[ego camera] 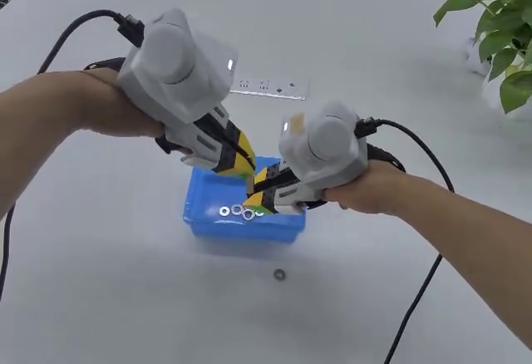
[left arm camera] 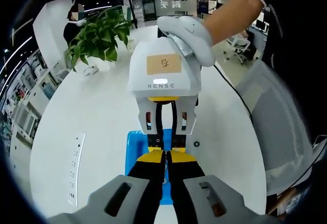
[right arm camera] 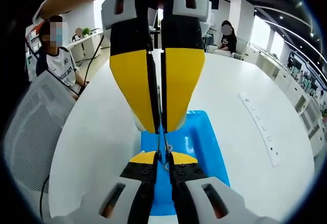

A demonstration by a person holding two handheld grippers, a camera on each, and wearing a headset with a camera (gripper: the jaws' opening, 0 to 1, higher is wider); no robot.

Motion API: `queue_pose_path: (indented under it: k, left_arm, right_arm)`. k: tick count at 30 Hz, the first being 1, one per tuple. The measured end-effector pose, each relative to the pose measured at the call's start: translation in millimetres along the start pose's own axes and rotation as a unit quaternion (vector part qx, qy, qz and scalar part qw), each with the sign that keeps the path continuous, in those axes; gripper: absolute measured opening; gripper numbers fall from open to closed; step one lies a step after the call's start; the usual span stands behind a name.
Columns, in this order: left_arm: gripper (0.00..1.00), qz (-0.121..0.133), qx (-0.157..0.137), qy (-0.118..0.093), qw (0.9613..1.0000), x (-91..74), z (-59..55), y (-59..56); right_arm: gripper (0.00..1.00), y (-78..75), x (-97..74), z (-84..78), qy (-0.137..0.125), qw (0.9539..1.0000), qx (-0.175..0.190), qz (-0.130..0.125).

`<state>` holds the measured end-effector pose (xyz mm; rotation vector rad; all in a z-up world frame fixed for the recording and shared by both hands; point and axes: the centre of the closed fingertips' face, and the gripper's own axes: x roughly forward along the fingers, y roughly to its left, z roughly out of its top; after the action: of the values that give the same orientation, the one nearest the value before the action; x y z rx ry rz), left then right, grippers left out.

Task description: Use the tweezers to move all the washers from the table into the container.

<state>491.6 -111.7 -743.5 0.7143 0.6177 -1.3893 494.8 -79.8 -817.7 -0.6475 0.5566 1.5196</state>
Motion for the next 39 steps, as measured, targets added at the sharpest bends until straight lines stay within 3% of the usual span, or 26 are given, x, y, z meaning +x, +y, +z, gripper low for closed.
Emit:
queue_pose_path:
  k: [19,39]
  left_arm:
    - [0.05,-0.003,0.017,-0.002,0.9998,0.6,17.1,-21.9]
    - [0.05,-0.022,0.015,-0.005,0.9996,24.5,13.5,-48.9]
  right_arm:
    - [0.11,21.0,-17.1,-3.5,0.001,0.9999,0.000,-0.016]
    - [0.11,49.1,-12.9,-27.2,0.009,0.9999,0.006,-0.012]
